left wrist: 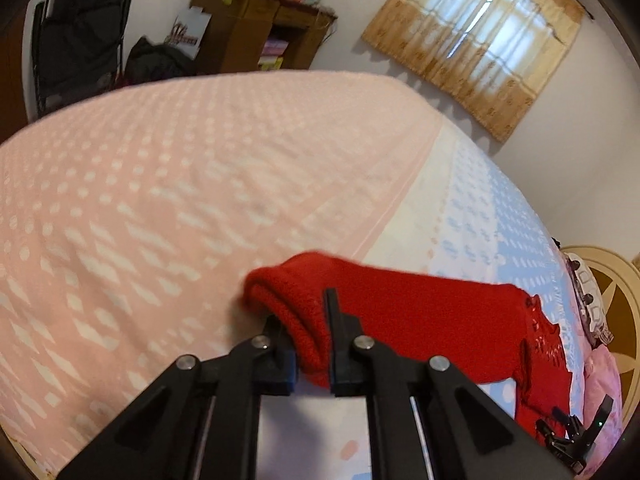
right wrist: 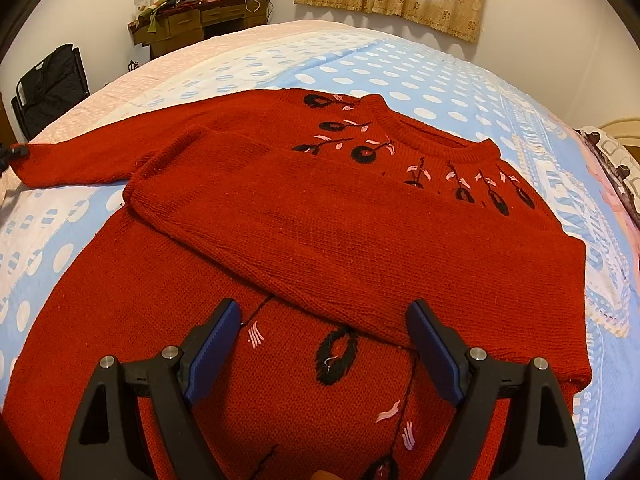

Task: Fold small clothes
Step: 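Lift the sleeve with the left gripper, fold it across the body, release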

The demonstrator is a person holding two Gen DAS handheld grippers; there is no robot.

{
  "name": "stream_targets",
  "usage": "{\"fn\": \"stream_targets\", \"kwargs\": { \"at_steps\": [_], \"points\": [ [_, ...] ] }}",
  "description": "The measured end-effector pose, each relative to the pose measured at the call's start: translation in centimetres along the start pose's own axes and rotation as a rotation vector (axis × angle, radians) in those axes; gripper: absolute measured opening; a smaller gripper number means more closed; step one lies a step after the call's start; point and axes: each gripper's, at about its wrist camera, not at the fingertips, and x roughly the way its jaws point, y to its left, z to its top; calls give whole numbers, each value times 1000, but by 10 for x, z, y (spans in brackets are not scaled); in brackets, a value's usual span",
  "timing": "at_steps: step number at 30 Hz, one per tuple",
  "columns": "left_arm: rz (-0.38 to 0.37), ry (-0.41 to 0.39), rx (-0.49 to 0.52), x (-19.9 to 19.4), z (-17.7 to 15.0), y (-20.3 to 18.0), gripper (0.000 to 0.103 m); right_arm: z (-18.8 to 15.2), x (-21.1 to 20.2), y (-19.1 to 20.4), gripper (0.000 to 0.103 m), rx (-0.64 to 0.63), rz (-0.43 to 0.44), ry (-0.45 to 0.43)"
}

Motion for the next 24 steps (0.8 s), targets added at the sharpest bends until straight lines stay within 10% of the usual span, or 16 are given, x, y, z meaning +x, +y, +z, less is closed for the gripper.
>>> {"fn": "stream_targets", "kwargs": {
  "at_steps": [24],
  "points": [
    [-345,-100,217,-49,26,-172,10,-5,-99,-42,86,174,33,-170]
  ]
}}
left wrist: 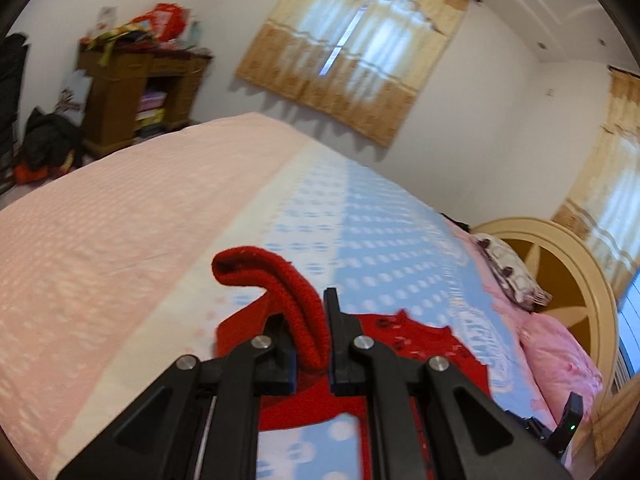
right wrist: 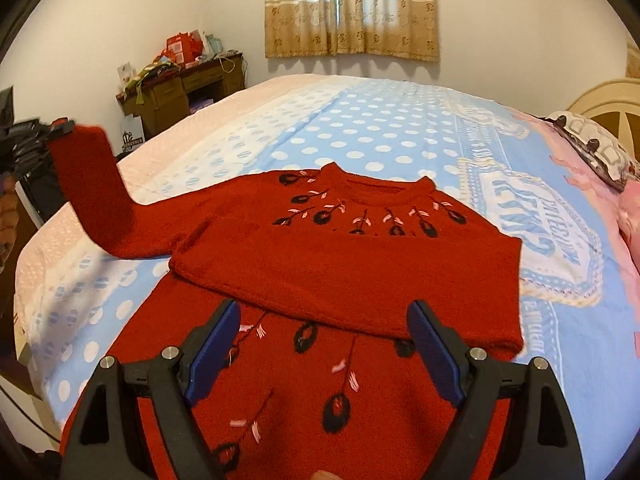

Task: Fold small clothes
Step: 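Lift the sleeve with the left gripper, fold it across the body, release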

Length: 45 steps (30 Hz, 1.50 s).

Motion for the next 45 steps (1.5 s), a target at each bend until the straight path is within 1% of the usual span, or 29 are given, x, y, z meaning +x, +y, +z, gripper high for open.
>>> {"fn": "stream_targets", "kwargs": {
  "at_steps": [3,6,11,13,17,22,25,30,34,38,45],
  "points": [
    [-60,20,10,7,4,-24,10,-8,-5,-7,86,11,-10,4],
    [-95,34,26,16,5,-46,10,-19,-8,-14,86,26,-10,13],
    [-136,58,38,28,3,-74,10,-35,-17,-28,86,66,-10,14],
    [-138,67,42,32,3,-83,10,-41,-20,-33,86,80,-7,11],
    [-166,68,61,38,6,-109,10,-51,-29,-42,86,110,-9,-9],
    [-201,73,96,42,2,-143,10,-61,-23,-48,86,137,1,-17],
    [-222,78,111,44,1,-161,10,-64,-18,-50,86,148,22,5],
    [-241,68,125,47,2,-187,10,-66,-21,-56,86,178,50,-19],
    [-261,72,129,53,1,-207,10,-69,-19,-58,86,191,55,-11],
    [-294,73,157,51,-2,-229,10,-69,-19,-56,86,184,58,-17],
    [-337,89,190,56,-10,-256,10,-71,-15,-56,86,183,64,1]
  ]
}}
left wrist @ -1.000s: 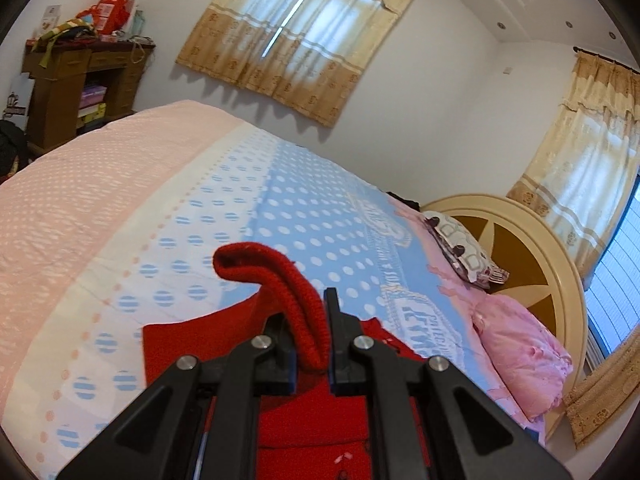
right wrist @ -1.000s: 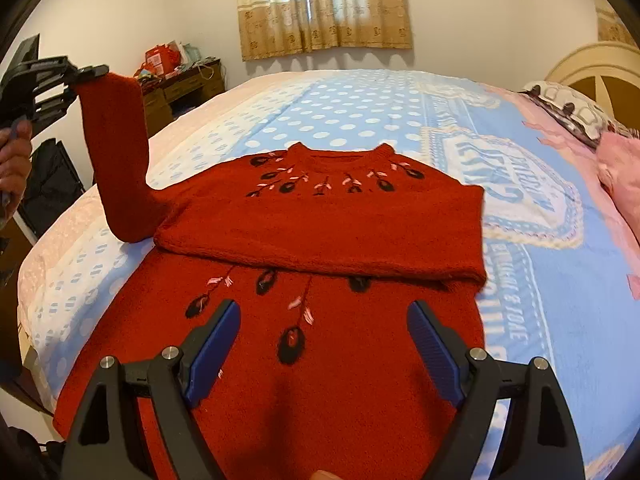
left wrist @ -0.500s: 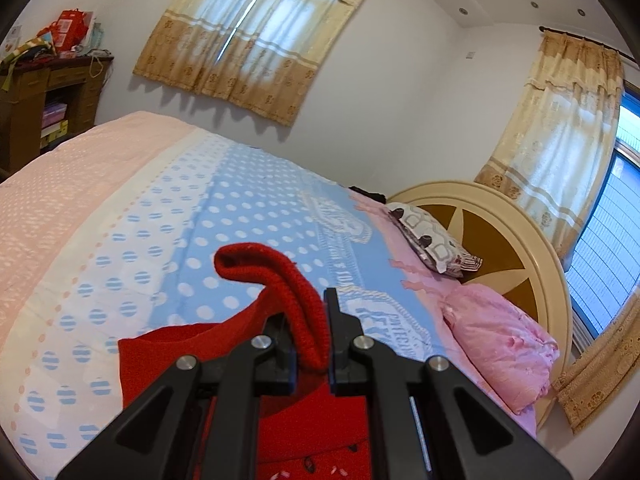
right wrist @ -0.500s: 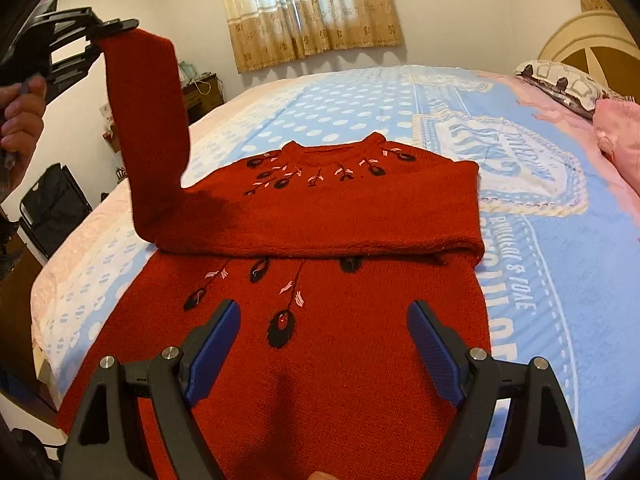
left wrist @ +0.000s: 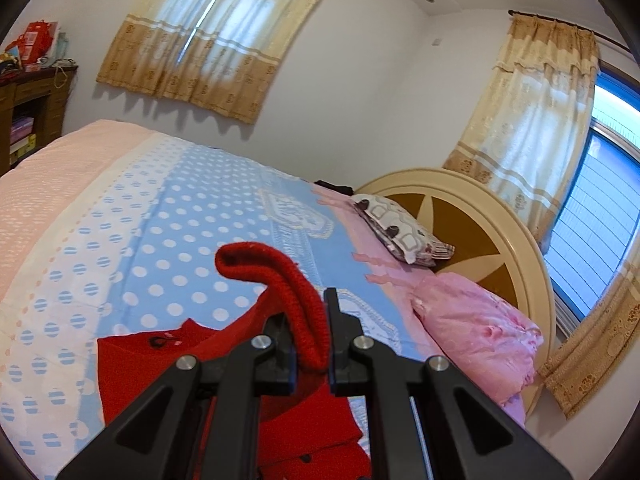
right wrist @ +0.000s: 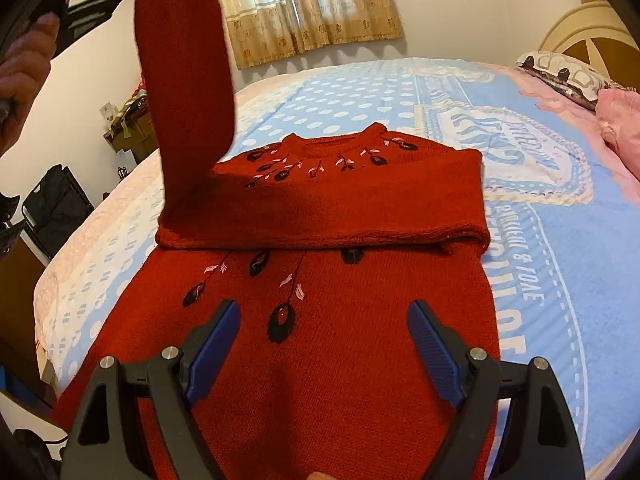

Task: Fold small clothes
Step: 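Lift the sleeve with the left gripper, fold it across the body, release, then grasp the folded side edge with the right gripper, straighten it, release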

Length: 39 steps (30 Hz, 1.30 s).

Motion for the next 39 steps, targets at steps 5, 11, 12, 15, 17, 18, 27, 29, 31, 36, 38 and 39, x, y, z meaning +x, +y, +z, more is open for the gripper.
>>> {"fn": "stream_targets", "kwargs": {
  "at_steps": [5,11,12,15,17,18,27,29,31,36,38,39],
  "points": [
    [1,40,45,24,-17,-14,10,-2,2,0,86,-3,-4,9],
    [32,112,80,66,-50,-22,10,-4,5,5,86,-22,-14,18],
    [33,131,84,74,-55,-24,10,-4,5,6,86,-25,-11,21],
    [29,190,110,93,-68,-33,10,-4,5,5,86,-20,1,22],
    [25,223,128,103,-77,-39,10,-4,5,3,86,-11,12,22],
    [26,234,142,108,-81,-43,10,-5,6,3,86,-8,16,25],
    [-8,337,200,133,-105,-55,24,-6,8,2,86,-2,37,37],
    [-17,331,217,128,-105,-58,45,-6,9,1,86,0,42,41],
    [-21,315,228,120,-105,-59,60,-6,10,1,86,1,45,43],
    [57,282,327,97,-105,-43,67,-6,10,0,86,6,57,41],
    [127,274,365,84,-109,-24,71,-5,8,-1,86,12,62,31],
    [172,272,381,76,-113,-11,72,-4,6,-1,86,15,66,23]
  ]
}}
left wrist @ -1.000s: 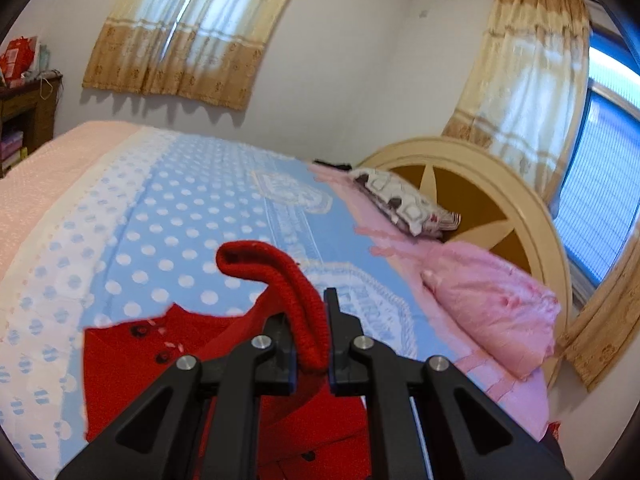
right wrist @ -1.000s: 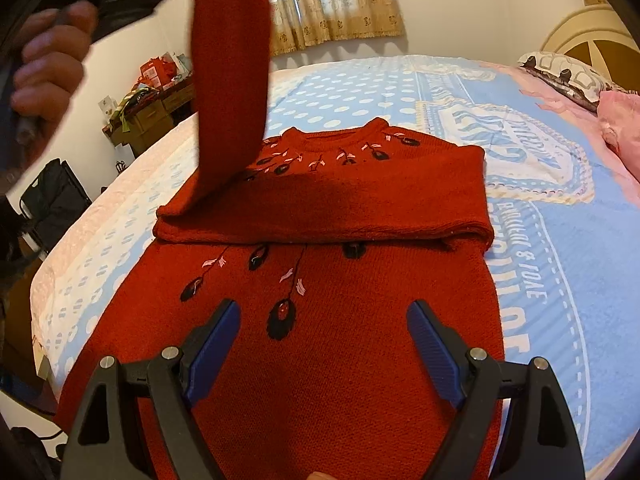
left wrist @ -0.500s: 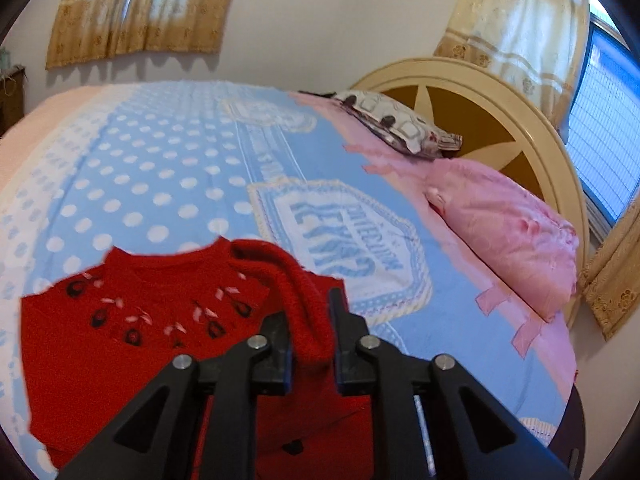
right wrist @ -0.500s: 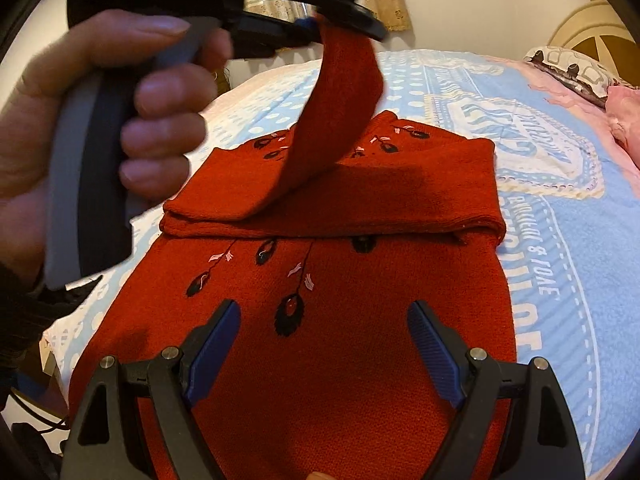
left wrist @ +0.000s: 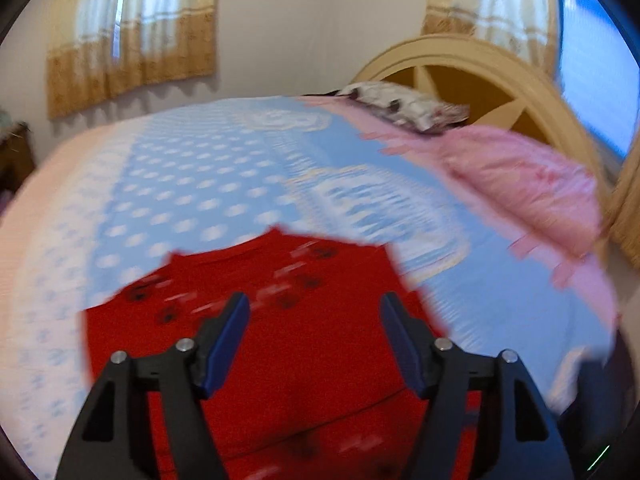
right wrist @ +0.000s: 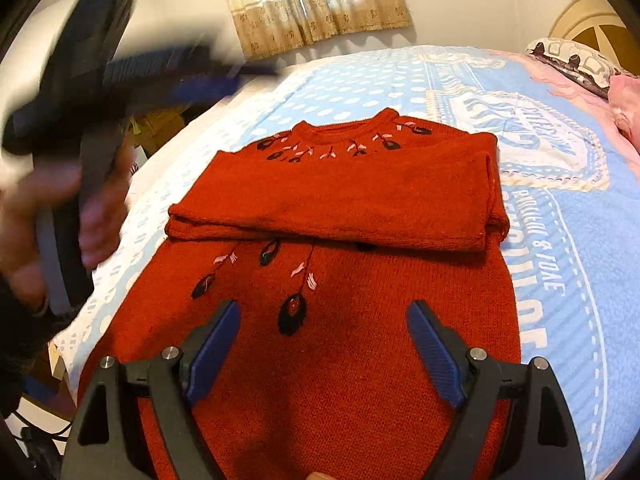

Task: Fold small clothes
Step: 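Grasp the folded side edge with the right gripper, straighten it, release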

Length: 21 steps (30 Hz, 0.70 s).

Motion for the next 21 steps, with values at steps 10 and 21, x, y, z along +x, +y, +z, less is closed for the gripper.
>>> {"fn": "stream_targets", "kwargs": {
  "at_steps": [10,21],
  "points": [
    [334,94,-126,-11,-95,146,75,19,-34,-38,86,181,-1,-19],
    [244,79,-187,-14,-124,153,80,90,-9,-94,67,236,-206,11]
  ]
}}
